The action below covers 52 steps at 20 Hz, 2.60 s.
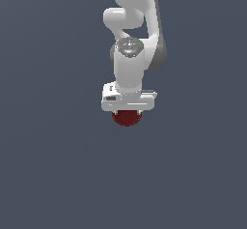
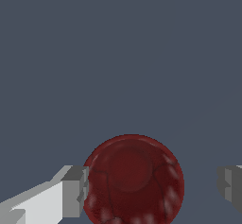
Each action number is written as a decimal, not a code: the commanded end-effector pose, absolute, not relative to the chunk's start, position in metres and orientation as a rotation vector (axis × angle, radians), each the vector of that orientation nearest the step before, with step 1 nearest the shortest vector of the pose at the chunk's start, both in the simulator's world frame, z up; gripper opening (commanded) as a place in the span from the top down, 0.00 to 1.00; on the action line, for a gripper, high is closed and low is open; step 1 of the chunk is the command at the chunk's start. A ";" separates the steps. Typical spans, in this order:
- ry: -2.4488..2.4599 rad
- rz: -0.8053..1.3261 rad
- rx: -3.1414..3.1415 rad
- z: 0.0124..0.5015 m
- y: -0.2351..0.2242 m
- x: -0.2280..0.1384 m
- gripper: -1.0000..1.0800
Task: Pick up the object and move it to a goal position.
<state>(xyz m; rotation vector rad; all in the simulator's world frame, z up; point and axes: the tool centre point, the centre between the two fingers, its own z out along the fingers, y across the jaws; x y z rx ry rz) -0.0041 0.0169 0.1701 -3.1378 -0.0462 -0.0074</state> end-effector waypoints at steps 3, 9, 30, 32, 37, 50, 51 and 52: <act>-0.044 -0.004 -3.140 0.170 0.015 -0.005 0.38; -0.029 0.013 -3.150 0.168 0.006 -0.007 0.38; -0.094 0.210 -2.973 0.122 -0.032 -0.029 0.38; -0.106 0.235 -2.930 0.114 -0.037 -0.034 0.38; -0.135 0.275 -2.817 0.096 -0.050 -0.045 0.38; -0.174 0.275 -2.629 0.073 -0.066 -0.059 0.38; -0.175 0.274 -2.623 0.072 -0.066 -0.060 0.38; -0.176 0.273 -2.619 0.072 -0.067 -0.060 0.38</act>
